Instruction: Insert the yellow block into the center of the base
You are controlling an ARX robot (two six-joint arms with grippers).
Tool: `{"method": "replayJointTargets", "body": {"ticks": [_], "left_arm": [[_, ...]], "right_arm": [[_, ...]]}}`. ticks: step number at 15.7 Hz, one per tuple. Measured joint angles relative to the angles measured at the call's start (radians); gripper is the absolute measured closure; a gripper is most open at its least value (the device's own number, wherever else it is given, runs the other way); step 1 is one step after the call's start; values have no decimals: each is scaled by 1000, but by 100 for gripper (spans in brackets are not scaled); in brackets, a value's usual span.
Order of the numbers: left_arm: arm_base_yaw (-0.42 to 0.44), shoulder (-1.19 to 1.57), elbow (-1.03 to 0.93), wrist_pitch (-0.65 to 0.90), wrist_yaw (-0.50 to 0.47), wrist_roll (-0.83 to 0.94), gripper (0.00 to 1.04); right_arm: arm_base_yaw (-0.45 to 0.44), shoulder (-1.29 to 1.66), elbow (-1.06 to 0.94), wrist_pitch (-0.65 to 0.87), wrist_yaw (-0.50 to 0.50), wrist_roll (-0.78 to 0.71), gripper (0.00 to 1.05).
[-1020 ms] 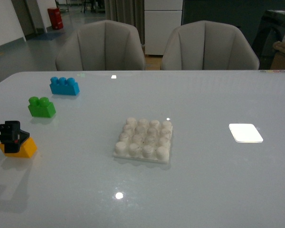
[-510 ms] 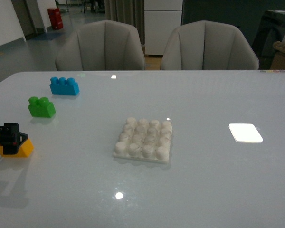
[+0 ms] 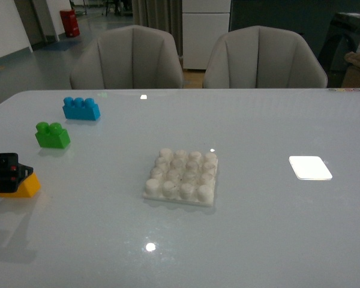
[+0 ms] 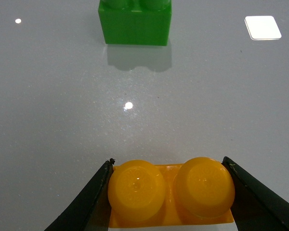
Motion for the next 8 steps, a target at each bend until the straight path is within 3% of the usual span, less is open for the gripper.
{"method": "replayJointTargets", "body": {"ticks": [5,8], "left_arm": [[-102,-219,-124,30,-81,-71,45],[-261,-407,-272,54,-171,-138,45]], "right_arm": [[0,0,0,0,0,0,6],[0,0,0,0,0,0,6]]}}
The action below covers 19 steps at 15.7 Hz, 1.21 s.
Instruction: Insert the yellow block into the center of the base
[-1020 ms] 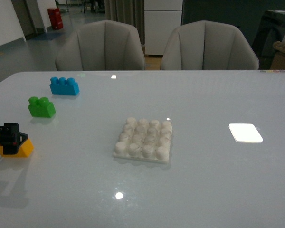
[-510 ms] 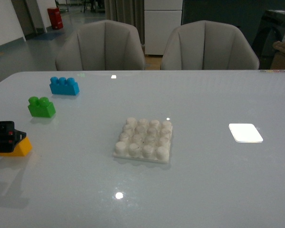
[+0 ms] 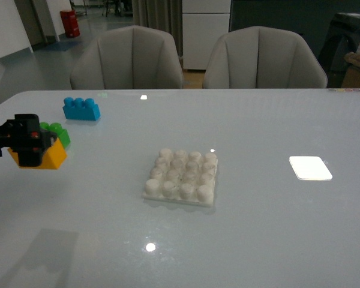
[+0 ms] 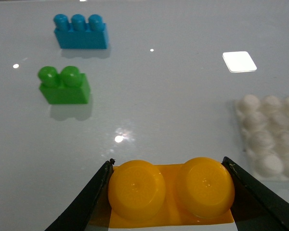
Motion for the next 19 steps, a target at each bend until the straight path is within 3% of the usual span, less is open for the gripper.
{"method": "replayJointTargets", "body": {"ticks": [2,9,12,13,19], "left_arm": [[-120,-35,-27,17,-76,-39,45],[-261,68,50,21,-177,-84,45],[-458,325,336,3,-275,-172,45],[-466,423,417,-2,-327,-180,45],[-478,468,447,23,-327,-190,45]], "right_arm": [[0,0,0,0,0,0,6],[0,0,0,0,0,0,6],[0,0,0,0,0,0,6],[0,0,0,0,0,0,6],[0,0,0,0,0,0,6]]}}
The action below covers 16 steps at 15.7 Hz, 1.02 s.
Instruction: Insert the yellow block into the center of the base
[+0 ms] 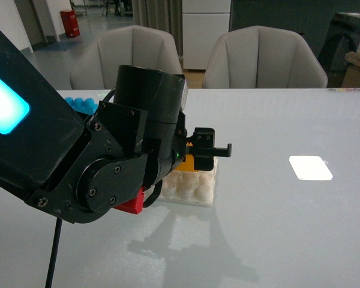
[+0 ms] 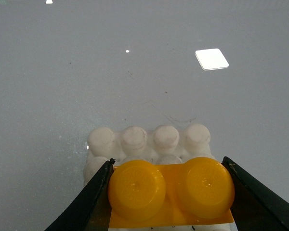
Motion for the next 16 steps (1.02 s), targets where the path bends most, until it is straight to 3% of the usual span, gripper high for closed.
{"method": "replayJointTargets", "body": {"ticks": [16], "left_arm": [[-16,49,-23,54,-25,27,45]], "right_arm": [[0,0,0,0,0,0,6]]}}
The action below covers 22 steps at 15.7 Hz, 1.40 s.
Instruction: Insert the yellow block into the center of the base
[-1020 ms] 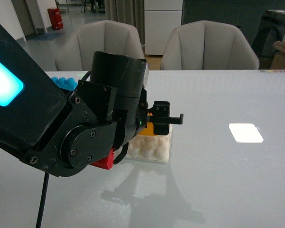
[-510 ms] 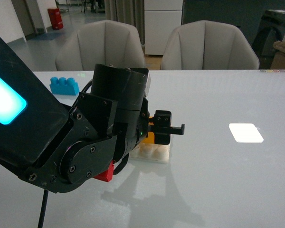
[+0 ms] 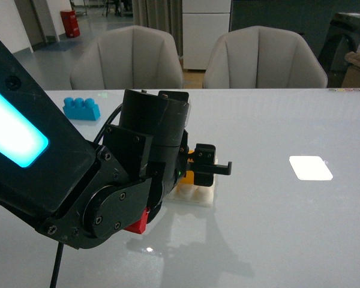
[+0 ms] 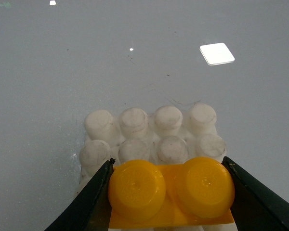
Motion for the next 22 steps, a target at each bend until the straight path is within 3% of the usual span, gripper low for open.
{"method": "replayJointTargets", "body": {"ticks": [18,22], "left_arm": [[24,29,18,-63,46,13,45],[24,44,20,-67,65,-6,12]], "right_arm": [[0,0,0,0,0,0,6],[0,0,0,0,0,0,6]]}}
